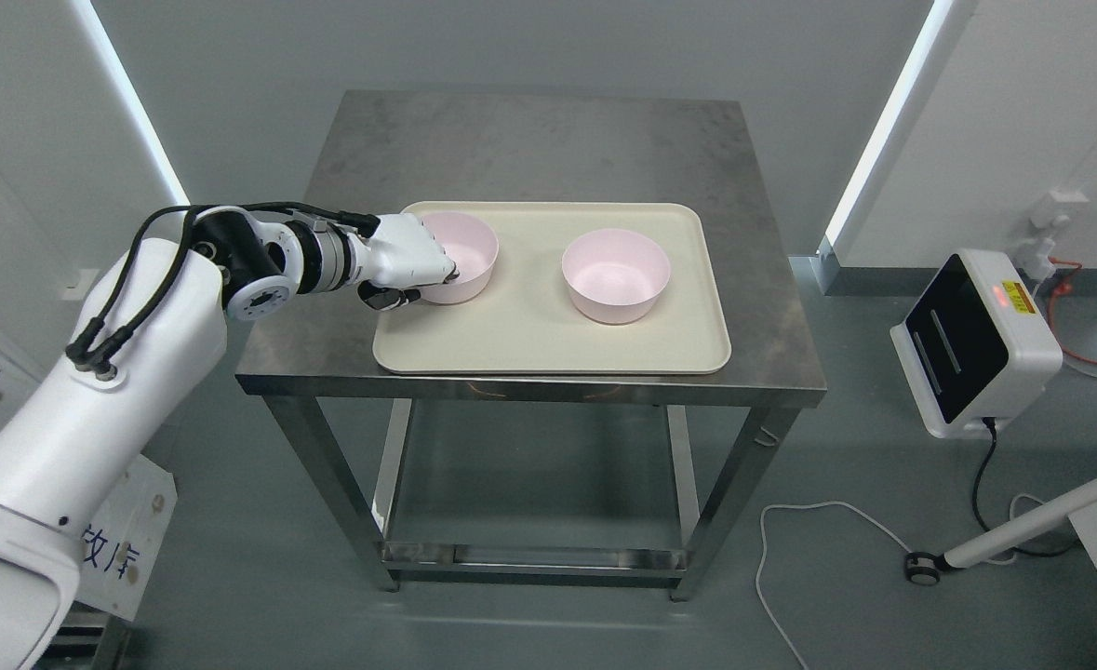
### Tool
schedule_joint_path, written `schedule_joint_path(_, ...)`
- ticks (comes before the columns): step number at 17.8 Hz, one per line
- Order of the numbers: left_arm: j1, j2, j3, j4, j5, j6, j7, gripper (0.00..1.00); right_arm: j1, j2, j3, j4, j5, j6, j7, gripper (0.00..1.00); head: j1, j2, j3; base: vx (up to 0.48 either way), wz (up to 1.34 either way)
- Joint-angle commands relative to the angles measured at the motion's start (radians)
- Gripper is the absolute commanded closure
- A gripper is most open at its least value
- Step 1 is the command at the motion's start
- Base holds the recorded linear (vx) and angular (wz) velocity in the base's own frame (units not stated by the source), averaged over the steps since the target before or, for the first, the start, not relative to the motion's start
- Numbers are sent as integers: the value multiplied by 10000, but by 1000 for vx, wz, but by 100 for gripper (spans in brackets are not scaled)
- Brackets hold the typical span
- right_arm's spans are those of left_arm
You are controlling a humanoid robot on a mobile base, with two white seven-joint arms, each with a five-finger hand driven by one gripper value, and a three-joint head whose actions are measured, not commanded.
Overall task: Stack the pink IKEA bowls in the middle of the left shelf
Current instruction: 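Grasp the pink bowl rim with the left hand and lift it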
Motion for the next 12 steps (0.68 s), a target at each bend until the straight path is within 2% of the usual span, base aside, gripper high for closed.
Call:
schedule_joint_path(1, -196, -580, 1357, -136, 288, 56, -1204, 100, 16, -175, -107, -337, 0, 6, 4, 0, 0, 0, 0, 11, 51)
schedule_joint_path(7, -488, -672, 2323, -136, 765, 148, -1250, 100, 16, -175, -107, -337, 0, 6, 4, 0, 0, 0, 0, 3, -4)
schedule_joint_path(10, -412, -932, 2998, -151, 765, 561, -1250, 100, 16, -175, -107, -337, 0, 6, 4, 0, 0, 0, 0, 0, 0)
schedule_joint_path(12, -381, -903, 3137, -592, 1085, 593, -1265, 100, 16, -175, -107, -337, 0, 6, 4, 0, 0, 0, 0, 0, 0)
